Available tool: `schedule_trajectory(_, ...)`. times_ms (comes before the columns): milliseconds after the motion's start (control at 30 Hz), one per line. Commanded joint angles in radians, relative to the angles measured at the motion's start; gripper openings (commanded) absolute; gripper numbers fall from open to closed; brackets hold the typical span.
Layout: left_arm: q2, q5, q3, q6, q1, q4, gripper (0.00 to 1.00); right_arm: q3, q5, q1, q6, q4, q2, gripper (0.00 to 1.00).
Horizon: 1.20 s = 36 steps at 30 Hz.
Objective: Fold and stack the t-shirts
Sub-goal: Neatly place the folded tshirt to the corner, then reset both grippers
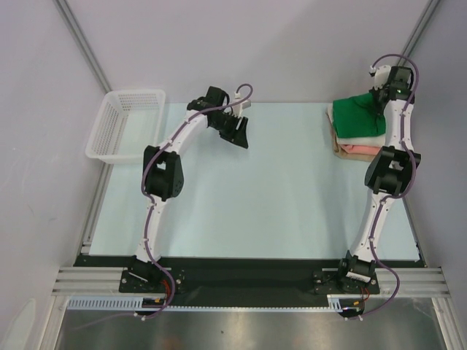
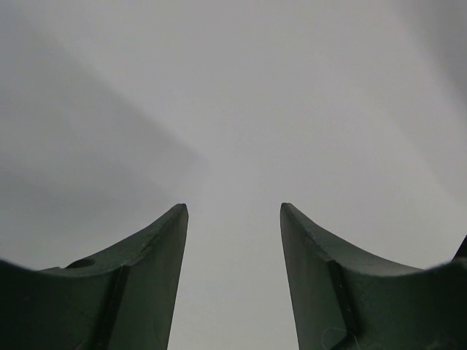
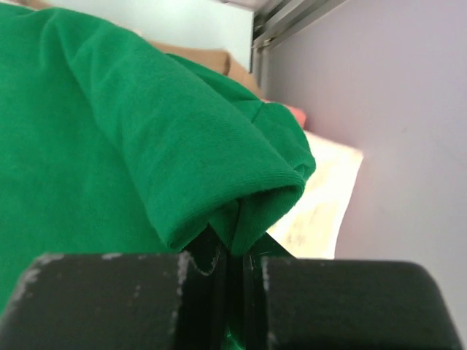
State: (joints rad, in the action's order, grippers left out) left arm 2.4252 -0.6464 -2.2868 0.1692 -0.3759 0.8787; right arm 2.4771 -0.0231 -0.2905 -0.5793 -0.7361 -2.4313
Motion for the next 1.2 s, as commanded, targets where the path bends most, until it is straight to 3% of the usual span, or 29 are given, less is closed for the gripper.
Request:
schedule_trajectory(0, -0.049, 0.019, -0.011, 0.032, -0.012, -0.001, 0.59, 0.052, -0.081, -0.006, -0.039, 0.127, -0.012, 0.0)
schedule_trajectory(333, -0.061, 0.085, -0.013, 0.039, -0.014, 0.002, 0.6, 0.008, -0.132, -0.001, -0.004, 0.161, 0.009, 0.0)
schedule_trajectory(367, -0.066, 0.106, -0.011, 0.041, -0.012, 0.003, 0.6, 0.003, -0.149, -0.002, 0.002, 0.167, 0.02, 0.04)
schedule_trajectory(400, -0.074, 0.128, -0.013, 0.041, -0.012, -0.003, 0.62, 0.002, -0.15, -0.002, 0.007, 0.165, 0.035, 0.15)
schedule_trajectory(433, -0.089, 0.196, -0.011, 0.039, -0.009, -0.007, 0.64, 0.002, -0.164, 0.002, 0.027, 0.167, 0.064, 0.39)
schedule_trajectory(467, -0.097, 0.236, -0.01, 0.036, -0.009, -0.015, 0.68, -0.004, -0.17, 0.004, 0.038, 0.179, 0.086, 0.51)
schedule_trajectory(500, -0.115, 0.27, -0.01, 0.036, -0.008, -0.026, 0.84, -0.004, -0.172, 0.01, 0.047, 0.181, 0.107, 0.63)
schedule_trajectory(567, -0.133, 0.332, -0.008, 0.012, 0.006, -0.052, 0.98, -0.039, -0.163, 0.036, 0.061, 0.199, 0.185, 0.8)
schedule_trajectory(600, -0.152, 0.344, -0.008, 0.003, 0.012, -0.056, 1.0, -0.078, -0.155, 0.048, 0.065, 0.225, 0.222, 0.99)
schedule_trajectory(767, -0.205, 0.497, 0.016, -0.056, 0.019, -0.092, 1.0, -0.473, -0.025, 0.157, 0.126, 0.51, 0.523, 1.0)
schedule_trajectory(800, -0.224, 0.528, 0.029, -0.071, 0.019, -0.099, 1.0, -0.607, 0.013, 0.195, 0.197, 0.536, 0.607, 1.0)
schedule_trajectory(833, -0.232, 0.553, 0.056, -0.103, 0.019, -0.109, 1.0, -0.663, 0.12, 0.214, 0.232, 0.555, 0.639, 1.0)
schedule_trajectory(933, -0.253, 0.663, 0.116, -0.155, 0.02, -0.153, 1.0, -0.853, 0.23, 0.287, 0.401, 0.574, 0.725, 1.0)
schedule_trajectory(1000, -0.264, 0.735, 0.139, -0.196, 0.025, -0.19, 1.0, -0.909, 0.244, 0.361, 0.538, 0.557, 0.735, 1.0)
schedule_trajectory(1167, -0.42, 0.729, 0.373, -0.234, 0.055, -0.407, 1.0, -1.11, 0.131, 0.451, 0.664, 0.59, 0.801, 1.0)
